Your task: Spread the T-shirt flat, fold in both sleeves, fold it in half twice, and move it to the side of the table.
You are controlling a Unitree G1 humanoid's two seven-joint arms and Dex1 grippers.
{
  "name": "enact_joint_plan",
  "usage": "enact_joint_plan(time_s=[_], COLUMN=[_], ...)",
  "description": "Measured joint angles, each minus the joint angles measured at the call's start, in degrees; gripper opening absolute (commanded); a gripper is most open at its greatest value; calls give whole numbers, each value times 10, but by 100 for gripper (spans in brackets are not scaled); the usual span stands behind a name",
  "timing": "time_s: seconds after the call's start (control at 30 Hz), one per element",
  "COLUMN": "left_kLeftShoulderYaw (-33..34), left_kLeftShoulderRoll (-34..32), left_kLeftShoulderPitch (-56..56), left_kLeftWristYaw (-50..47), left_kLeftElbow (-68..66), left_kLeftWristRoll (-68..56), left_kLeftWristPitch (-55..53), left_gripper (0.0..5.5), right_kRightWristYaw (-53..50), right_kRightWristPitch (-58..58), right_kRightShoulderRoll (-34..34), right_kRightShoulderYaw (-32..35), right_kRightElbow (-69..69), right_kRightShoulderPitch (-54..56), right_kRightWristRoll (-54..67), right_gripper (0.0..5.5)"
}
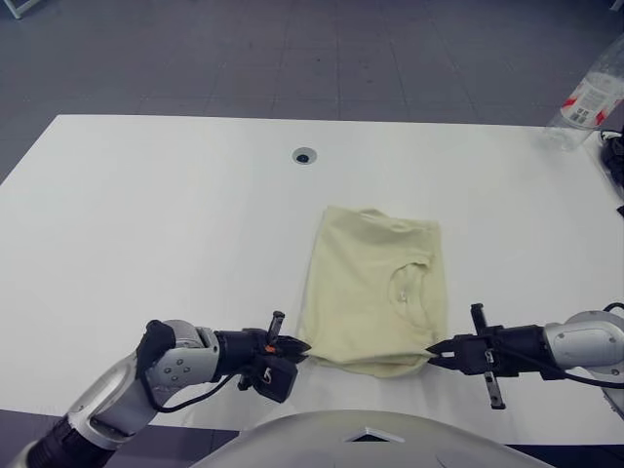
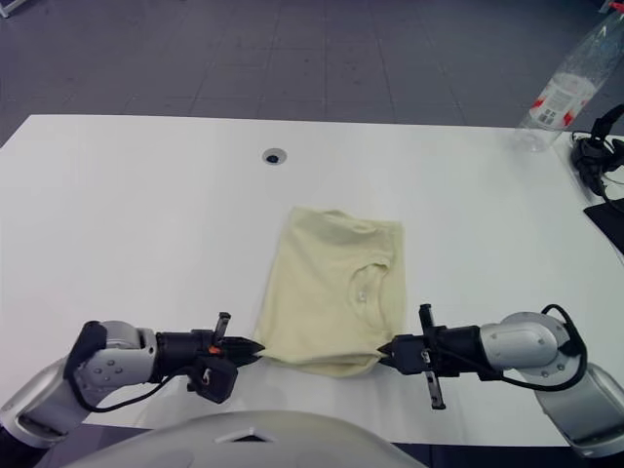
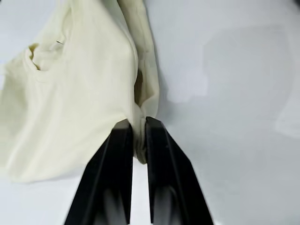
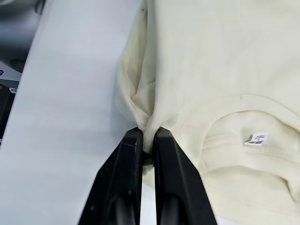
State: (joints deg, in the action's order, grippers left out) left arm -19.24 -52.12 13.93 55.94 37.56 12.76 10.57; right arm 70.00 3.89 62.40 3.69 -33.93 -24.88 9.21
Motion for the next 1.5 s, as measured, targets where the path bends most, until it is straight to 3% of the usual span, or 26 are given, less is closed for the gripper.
enact_joint_plan(time_s=[0.13, 0.4, 0.57, 0.77, 0.93, 1.17, 1.27, 1.5], left_kLeftShoulderYaw=[89, 207, 235, 209, 169, 134, 119, 92], left_kLeftShoulderRoll=[-59, -100, -100, -98, -50, -28, -6, 65], left_kLeftShoulderPitch=[57, 149, 156, 114, -6, -62, -116, -208], left_kLeftWristYaw=[29, 79, 93, 86, 46, 71, 80, 50], left_kLeftElbow=[44, 110, 130, 94, 32, -19, -53, -142], left_kLeftWristRoll=[-98, -248, -334, -274, -265, -332, -353, -348], left_kLeftWristPitch=[-2, -27, -50, -62, -111, -173, -200, -237], left_gripper=[22, 22, 22, 22, 22, 22, 22, 22], right_kRightWristYaw=[48, 100, 143, 149, 128, 113, 102, 78], right_kRightWristPitch=[-18, -2, 17, 71, 126, 181, 193, 214], right_kRightShoulderRoll=[15, 22, 26, 40, 52, 54, 37, -4], right_kRightShoulderYaw=[62, 137, 197, 205, 158, 39, -19, -72], right_kRightElbow=[-22, -81, -107, -89, 9, 100, 152, 236], right_kRightShoulderPitch=[-40, -92, -128, -72, 34, 185, 257, 340], right_kRightWristRoll=[50, 104, 124, 185, 213, 203, 176, 144], right_gripper=[16, 16, 16, 16, 16, 16, 16, 15])
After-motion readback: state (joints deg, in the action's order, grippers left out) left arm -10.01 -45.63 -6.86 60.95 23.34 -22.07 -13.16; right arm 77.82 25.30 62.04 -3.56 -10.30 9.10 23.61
